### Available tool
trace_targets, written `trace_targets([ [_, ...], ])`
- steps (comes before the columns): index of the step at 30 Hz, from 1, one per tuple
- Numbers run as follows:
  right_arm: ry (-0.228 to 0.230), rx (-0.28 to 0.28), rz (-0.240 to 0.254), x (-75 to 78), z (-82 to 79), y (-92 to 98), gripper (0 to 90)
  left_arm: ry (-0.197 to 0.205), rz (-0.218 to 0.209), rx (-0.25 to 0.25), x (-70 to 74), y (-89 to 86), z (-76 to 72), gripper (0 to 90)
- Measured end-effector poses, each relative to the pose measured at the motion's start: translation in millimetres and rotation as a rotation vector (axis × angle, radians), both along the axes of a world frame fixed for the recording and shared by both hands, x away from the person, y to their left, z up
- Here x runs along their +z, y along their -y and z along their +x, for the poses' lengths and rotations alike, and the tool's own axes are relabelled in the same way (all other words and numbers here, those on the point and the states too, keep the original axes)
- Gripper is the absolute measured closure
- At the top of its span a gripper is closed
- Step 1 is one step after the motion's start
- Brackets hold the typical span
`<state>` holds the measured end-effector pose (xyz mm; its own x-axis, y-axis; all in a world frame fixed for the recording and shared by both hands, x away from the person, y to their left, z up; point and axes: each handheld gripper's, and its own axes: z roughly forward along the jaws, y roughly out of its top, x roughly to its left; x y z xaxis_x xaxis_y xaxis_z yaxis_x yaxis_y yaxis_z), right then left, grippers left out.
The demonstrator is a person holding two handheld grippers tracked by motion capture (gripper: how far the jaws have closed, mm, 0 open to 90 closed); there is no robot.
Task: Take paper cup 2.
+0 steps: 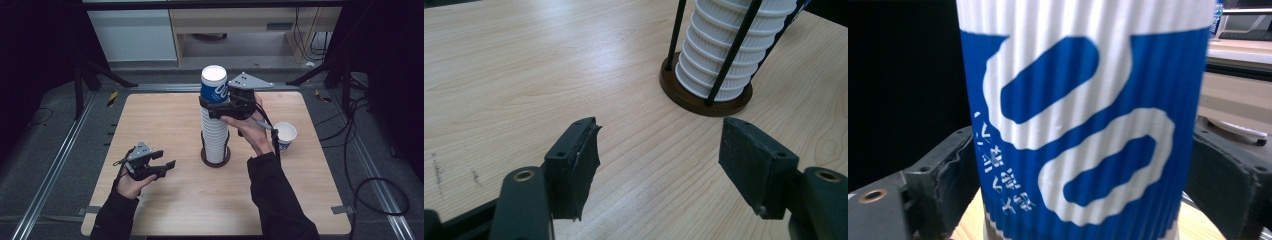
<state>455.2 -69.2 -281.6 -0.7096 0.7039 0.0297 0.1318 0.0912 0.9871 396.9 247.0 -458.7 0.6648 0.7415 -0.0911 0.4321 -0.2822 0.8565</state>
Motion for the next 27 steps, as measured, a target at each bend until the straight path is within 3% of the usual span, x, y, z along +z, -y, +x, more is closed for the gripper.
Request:
trace_targets([
  [8, 0.005, -0.008, 0.001, -1.2, 0.9, -3.1, 17.6, -0.002, 0.004, -0.003, -0.7, 0.6, 0.2, 31.4],
  [16, 0.009, -0.008, -0.015, 1.0, -0.8, -3.3, 18.5, -0.003, 0.007, -0.004, -0.9, 0.8, 0.2, 31.3],
  [27, 0.038, 0.002, 0.009, 15.0, -4.5, 1.3, 20.1, -0.005, 0.011, -0.007, -1.4, 1.4, 0.2, 31.0],
])
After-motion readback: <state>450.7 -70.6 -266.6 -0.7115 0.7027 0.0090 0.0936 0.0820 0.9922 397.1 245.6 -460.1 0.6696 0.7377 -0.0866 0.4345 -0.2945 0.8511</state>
